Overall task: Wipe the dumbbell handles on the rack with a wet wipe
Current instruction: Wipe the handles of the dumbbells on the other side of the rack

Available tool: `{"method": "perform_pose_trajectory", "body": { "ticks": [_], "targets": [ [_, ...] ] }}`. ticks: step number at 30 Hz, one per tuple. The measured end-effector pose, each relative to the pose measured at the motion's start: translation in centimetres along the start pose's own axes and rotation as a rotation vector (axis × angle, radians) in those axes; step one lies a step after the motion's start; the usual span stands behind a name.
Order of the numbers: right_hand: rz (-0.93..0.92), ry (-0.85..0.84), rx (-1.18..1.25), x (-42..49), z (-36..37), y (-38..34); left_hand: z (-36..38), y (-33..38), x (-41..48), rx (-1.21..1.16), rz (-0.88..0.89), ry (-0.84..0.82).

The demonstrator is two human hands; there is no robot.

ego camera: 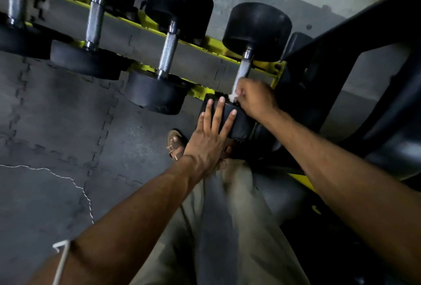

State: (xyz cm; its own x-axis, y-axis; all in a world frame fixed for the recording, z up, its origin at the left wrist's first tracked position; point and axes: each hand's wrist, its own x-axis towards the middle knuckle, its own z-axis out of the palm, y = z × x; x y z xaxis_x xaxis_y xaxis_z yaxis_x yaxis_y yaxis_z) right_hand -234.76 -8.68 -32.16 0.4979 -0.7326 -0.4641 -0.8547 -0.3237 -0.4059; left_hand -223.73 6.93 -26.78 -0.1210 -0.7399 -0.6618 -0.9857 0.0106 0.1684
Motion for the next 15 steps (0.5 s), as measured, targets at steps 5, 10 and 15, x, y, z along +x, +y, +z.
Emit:
{"method": "perform_pose_trajectory", "body": {
  "ticks": [5,10,15],
  "targets": [
    [0.444,-0.053,0.518,1.0,3.0,2.0,0.8,-0.3,0.0,0.024,0.010,0.033],
    [0.597,-0.078,1.606,5.3,1.4,1.2,2.5,-0.6,0.4,0.033,0.016,0.123],
    [0.636,-0.010,1.972,7.2,1.3,0.2,3.2,-0.6,0.6,0.045,0.020,0.145]
  ]
}}
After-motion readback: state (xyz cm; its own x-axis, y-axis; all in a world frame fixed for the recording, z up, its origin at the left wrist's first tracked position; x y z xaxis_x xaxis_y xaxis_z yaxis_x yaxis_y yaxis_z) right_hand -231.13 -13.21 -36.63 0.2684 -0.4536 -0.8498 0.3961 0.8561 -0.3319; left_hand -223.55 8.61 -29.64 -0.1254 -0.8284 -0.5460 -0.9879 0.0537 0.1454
